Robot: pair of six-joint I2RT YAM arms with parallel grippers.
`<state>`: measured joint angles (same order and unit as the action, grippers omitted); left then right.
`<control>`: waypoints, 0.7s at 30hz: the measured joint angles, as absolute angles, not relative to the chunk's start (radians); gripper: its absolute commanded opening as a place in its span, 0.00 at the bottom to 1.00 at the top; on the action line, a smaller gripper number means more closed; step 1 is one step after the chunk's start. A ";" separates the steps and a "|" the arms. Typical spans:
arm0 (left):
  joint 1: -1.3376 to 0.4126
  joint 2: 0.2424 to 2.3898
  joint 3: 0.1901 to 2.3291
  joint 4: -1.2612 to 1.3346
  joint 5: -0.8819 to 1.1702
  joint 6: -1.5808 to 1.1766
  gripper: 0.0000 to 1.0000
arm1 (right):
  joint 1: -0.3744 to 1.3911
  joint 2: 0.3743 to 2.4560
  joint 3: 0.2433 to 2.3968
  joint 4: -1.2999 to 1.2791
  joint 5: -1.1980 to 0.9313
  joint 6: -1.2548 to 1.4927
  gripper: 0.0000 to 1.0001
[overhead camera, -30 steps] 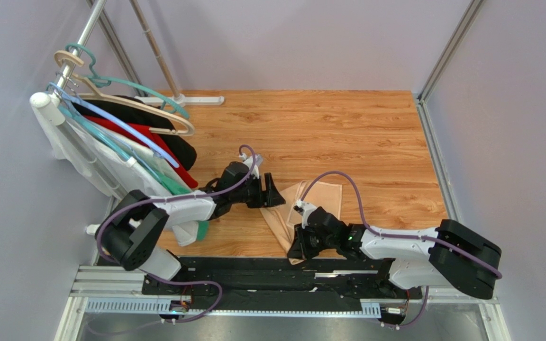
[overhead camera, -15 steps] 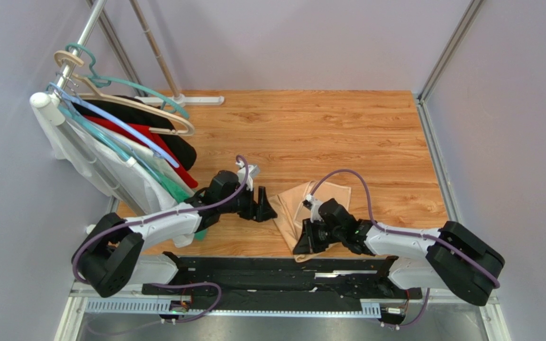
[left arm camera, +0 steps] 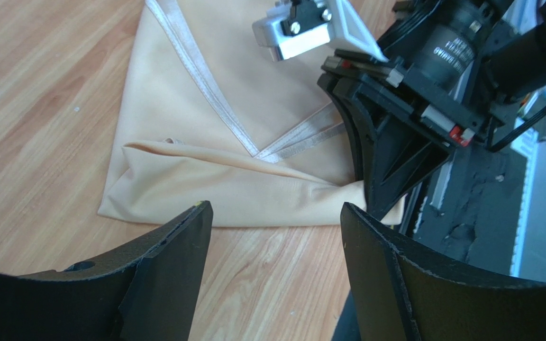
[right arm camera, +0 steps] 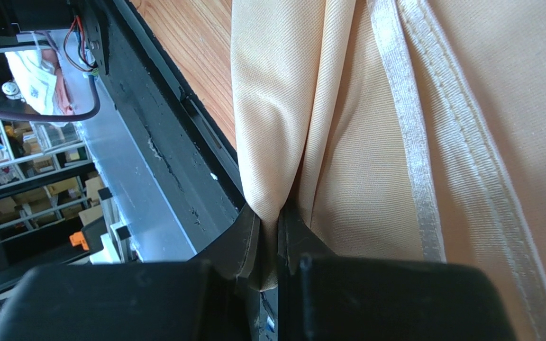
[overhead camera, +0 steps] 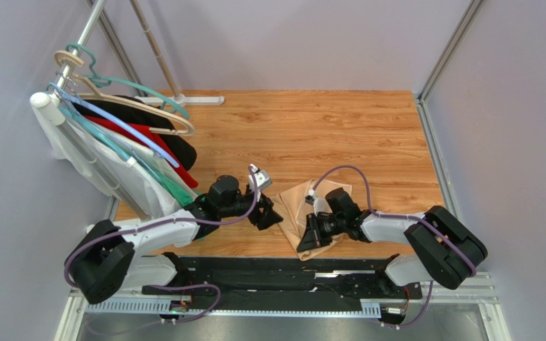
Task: Fold the napkin, place the utensils inside, and roll it up
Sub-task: Roll the napkin with the utensil
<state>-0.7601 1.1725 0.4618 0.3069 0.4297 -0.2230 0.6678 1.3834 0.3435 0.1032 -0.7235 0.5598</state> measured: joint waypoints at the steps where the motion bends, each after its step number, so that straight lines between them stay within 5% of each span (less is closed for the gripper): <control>1: -0.766 1.201 0.467 0.319 0.437 -0.210 0.76 | 0.662 1.390 0.345 0.103 -0.734 0.555 0.00; 21: -0.879 1.593 0.614 0.516 0.553 -0.152 0.77 | 0.574 1.393 0.349 0.036 -0.805 0.485 0.00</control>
